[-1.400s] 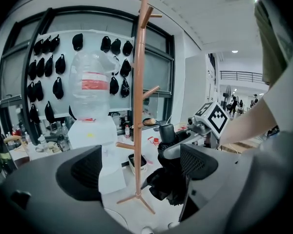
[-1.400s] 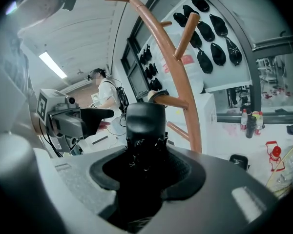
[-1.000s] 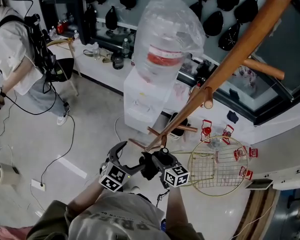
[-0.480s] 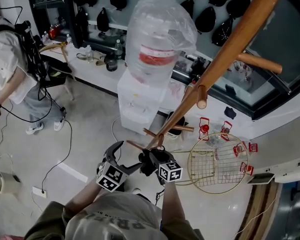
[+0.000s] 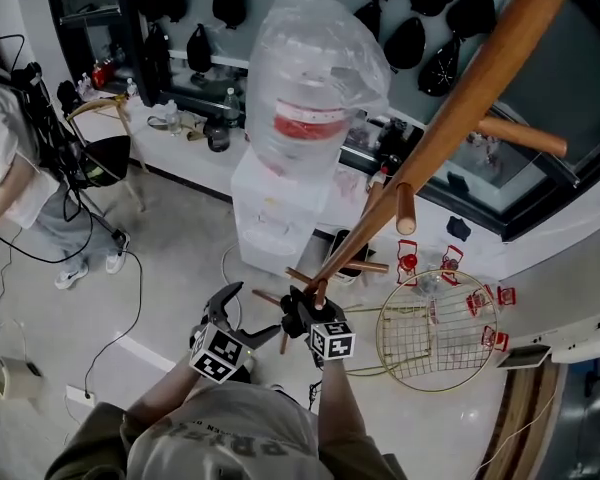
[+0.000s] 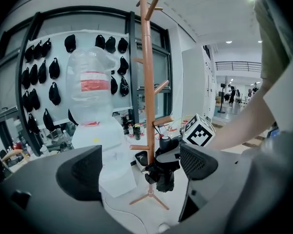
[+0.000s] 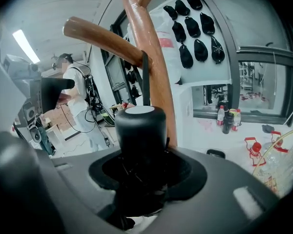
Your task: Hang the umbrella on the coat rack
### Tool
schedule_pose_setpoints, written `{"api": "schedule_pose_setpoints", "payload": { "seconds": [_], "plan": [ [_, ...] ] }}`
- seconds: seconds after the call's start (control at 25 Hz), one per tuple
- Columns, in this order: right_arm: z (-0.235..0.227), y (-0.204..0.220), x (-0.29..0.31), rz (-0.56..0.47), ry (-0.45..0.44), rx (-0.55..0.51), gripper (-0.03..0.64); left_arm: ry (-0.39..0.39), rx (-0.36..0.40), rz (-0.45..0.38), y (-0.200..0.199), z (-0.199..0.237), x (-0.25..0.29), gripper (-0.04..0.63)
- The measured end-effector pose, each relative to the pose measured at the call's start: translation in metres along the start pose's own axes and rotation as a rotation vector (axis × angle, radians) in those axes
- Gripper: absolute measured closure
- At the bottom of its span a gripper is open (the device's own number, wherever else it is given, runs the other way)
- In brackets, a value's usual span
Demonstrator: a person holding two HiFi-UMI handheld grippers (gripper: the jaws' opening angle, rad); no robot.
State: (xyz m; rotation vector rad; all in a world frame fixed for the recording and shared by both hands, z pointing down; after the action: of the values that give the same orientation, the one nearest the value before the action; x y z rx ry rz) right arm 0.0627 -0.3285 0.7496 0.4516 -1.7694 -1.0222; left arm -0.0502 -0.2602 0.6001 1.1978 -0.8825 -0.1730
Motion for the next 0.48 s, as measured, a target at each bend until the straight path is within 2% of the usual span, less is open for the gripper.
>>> {"api": "schedule_pose_setpoints", "payload": {
  "seconds": [0.48],
  "plan": [
    [-0.008, -0.001, 0.02, 0.034, 0.066, -0.016, 0.419, -0.017, -0.011, 0.005, 0.003, 0.02, -0.002, 0.117]
  ]
}}
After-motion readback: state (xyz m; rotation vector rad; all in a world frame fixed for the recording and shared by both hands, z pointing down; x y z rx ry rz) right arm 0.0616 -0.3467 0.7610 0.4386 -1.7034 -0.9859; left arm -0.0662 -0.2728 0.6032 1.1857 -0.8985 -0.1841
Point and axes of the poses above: the fingertips, and each gripper's own axes: x forward along the fingers, z to its left, y out of its underside, the point moved 1 cm from there along -x, backward along the fingers, and after that the axes turned 13 degrees about y, right-handed, at the moved point
